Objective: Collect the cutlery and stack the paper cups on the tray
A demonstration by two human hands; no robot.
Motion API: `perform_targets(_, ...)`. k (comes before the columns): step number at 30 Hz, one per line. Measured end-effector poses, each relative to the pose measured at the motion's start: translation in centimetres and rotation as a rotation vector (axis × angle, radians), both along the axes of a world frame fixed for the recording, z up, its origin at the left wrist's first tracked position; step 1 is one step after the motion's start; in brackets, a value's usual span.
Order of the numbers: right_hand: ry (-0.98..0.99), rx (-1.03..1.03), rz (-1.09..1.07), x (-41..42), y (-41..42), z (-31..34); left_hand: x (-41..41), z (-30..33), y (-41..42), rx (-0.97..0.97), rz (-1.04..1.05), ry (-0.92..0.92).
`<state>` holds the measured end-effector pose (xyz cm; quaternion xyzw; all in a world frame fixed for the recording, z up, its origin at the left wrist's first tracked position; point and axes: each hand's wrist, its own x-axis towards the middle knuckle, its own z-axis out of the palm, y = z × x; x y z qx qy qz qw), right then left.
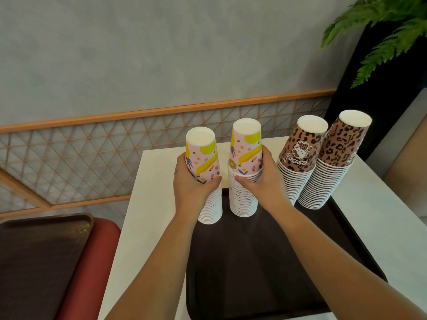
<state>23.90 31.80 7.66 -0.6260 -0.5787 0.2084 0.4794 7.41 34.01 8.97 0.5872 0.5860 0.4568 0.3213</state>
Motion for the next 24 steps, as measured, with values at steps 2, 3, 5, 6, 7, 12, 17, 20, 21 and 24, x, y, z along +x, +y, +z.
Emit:
perform_targets(2, 0.003, -0.002, 0.001, 0.1, 0.1, -0.1, 0.0, 0.0, 0.2, 0.000, 0.002, 0.008)
perform_targets(3, 0.006, -0.004, 0.001, 0.1, 0.1, -0.2, -0.1, -0.1, 0.4, -0.001, 0.000, 0.012)
perform_targets(5, 0.013, -0.004, 0.000, 0.2, 0.0, -0.4, -0.2, -0.2, 0.6, 0.001, -0.001, 0.023)
perform_targets(6, 0.023, -0.002, 0.004, 0.3, 0.0, -0.5, -0.3, -0.3, 0.7, 0.002, -0.002, 0.023)
perform_targets(7, 0.028, -0.005, 0.008, 0.4, -0.1, -0.5, -0.3, -0.3, 0.8, 0.001, -0.007, 0.021)
perform_targets(12, 0.032, -0.015, 0.019, 0.6, -0.2, -0.8, -0.2, -0.4, 0.9, 0.001, -0.025, 0.024)
perform_targets(17, 0.015, -0.022, 0.010, 0.4, -0.3, -0.9, -0.3, -0.4, 0.7, -0.002, -0.039, 0.035)
perform_targets(20, -0.042, -0.065, -0.020, 0.4, -0.6, -1.4, -1.0, -1.2, 0.5, -0.020, -0.068, 0.038)
perform_targets(21, -0.058, -0.096, -0.035, 0.3, -1.0, -1.4, -1.1, -1.4, 0.2, -0.041, -0.069, 0.044)
perform_targets(24, -0.070, -0.194, -0.045, 0.0, -2.5, -1.7, -1.1, -2.2, -1.3, -0.167, -0.018, 0.055)
